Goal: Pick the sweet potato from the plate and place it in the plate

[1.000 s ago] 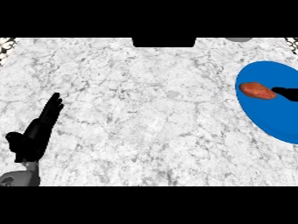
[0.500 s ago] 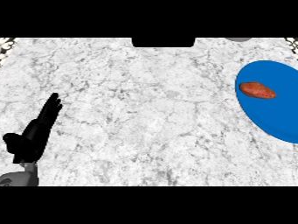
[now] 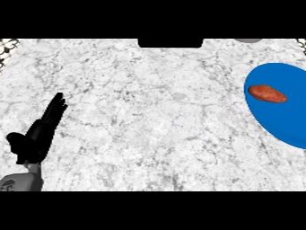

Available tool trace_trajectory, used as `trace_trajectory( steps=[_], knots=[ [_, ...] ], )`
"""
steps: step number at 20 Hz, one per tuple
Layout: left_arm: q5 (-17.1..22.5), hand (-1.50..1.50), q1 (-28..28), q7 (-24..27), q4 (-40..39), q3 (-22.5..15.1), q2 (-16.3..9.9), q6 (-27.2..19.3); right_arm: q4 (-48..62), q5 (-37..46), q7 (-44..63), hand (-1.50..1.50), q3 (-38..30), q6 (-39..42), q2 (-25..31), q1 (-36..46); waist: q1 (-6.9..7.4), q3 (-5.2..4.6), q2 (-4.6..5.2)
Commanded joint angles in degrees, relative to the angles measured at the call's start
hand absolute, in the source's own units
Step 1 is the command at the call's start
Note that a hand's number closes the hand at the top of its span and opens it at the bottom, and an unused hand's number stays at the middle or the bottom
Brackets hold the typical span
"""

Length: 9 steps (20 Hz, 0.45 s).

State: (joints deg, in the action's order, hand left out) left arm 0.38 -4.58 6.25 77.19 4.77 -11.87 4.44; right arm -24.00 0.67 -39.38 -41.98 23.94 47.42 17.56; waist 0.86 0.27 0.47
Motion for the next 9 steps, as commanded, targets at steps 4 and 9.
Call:
trace_trajectory(
  steps=[4, 9],
  knots=[
    [-0.2, 0.0, -1.2, -0.6, -0.5, -0.3, 0.9, -0.2, 8.0, 3.5, -8.0, -1.5, 2.4, 1.8, 3.7, 0.5, 0.67, 0.15, 0.21],
    [-0.2, 0.0, 0.8, -0.4, 0.5, -0.3, 0.8, 0.2, 9.4, 3.7, -15.2, -1.5, 2.3, -0.6, 1.1, -2.7, 0.36, 0.17, 0.07]
  ],
)
